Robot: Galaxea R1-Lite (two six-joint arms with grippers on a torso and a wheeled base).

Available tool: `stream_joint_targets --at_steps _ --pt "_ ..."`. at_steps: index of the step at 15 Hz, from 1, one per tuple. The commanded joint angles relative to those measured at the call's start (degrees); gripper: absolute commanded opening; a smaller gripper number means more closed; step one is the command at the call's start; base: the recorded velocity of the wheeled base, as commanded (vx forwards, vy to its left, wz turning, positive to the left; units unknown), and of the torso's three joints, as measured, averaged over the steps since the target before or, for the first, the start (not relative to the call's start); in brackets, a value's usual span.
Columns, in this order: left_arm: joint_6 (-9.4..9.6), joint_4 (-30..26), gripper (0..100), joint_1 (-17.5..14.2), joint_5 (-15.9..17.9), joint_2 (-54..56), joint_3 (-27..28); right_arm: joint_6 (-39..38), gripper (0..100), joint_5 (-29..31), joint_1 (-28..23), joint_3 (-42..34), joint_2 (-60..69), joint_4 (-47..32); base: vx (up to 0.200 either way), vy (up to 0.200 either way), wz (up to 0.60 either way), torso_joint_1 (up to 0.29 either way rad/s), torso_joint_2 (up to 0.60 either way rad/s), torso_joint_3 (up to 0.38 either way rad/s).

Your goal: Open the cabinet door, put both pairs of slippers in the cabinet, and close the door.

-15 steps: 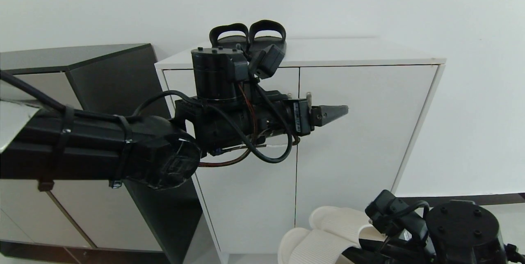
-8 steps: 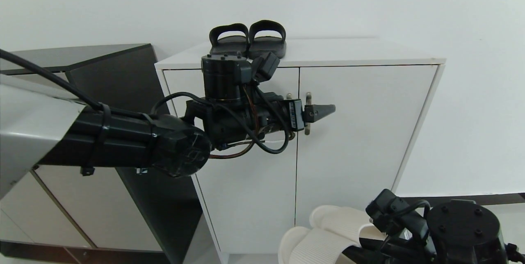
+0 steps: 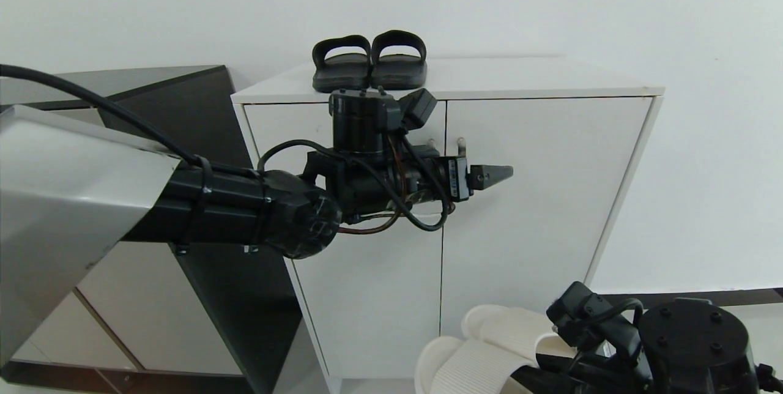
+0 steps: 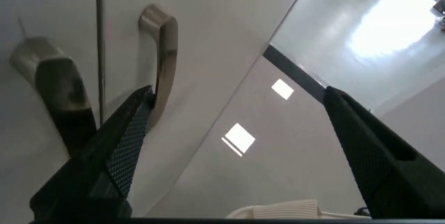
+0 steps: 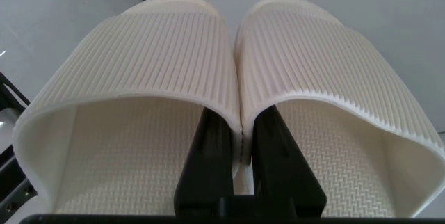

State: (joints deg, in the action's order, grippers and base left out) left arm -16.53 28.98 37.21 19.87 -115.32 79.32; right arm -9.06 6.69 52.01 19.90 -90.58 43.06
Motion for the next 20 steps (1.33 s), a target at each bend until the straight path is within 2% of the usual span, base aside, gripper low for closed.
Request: stream_joint_targets --at_steps 1,2,6,8,11,14,16,17,19,20 --pt "-0.08 0.2 100 0.1 0.1 -0.6 0.5 0.0 0 0.0 0.0 0.0 -0.3 0.0 0.000 0.000 0.00 0.000 0.00 0.000" --pt "0.01 0.3 0 0.1 0.1 -0.6 0.5 0.0 0 0.0 0.1 -0.1 -0.5 0.0 0.000 0.000 0.00 0.000 0.00 0.000" --pt "0.01 0.3 0 0.1 1.9 0.7 -1.6 0.5 0 -4.7 0.1 -2.1 -0.2 1.0 0.000 0.000 0.00 0.000 0.00 0.000" --pt "-0.34 0.4 0 1.6 1.9 3.1 -3.6 0.5 0 -8.5 0.0 -3.4 0.5 3.3 0.000 0.000 0.00 0.000 0.00 0.000" --pt "-0.26 0.9 0 6.4 1.4 8.8 -9.6 2.2 0 -15.0 0.2 -6.8 4.3 4.6 0.000 0.000 0.00 0.000 0.00 0.000" --pt "-0.17 0.9 0 8.2 0.3 12.7 -13.3 3.9 0 -15.0 0.4 -7.4 4.9 4.3 0.000 0.000 0.00 0.000 0.00 0.000" --pt "0.09 1.4 0 8.2 -0.8 15.0 -16.9 4.0 0 -15.0 0.4 -7.4 3.8 4.5 0.000 0.000 0.00 0.000 0.00 0.000" --pt "0.27 4.0 0 8.2 -1.1 18.2 -21.7 4.0 0 -15.0 0.4 -7.5 3.6 4.6 0.000 0.000 0.00 0.000 0.00 0.000" --pt "1.85 7.8 0 7.9 -1.1 22.2 -27.2 4.0 0 -15.0 1.1 -7.5 3.6 4.5 0.000 0.000 0.00 0.000 0.00 0.000" --pt "1.68 8.0 0 5.5 -1.1 22.8 -27.3 4.0 0 -15.0 1.3 -7.8 3.3 4.5 0.000 0.000 0.00 0.000 0.00 0.000"
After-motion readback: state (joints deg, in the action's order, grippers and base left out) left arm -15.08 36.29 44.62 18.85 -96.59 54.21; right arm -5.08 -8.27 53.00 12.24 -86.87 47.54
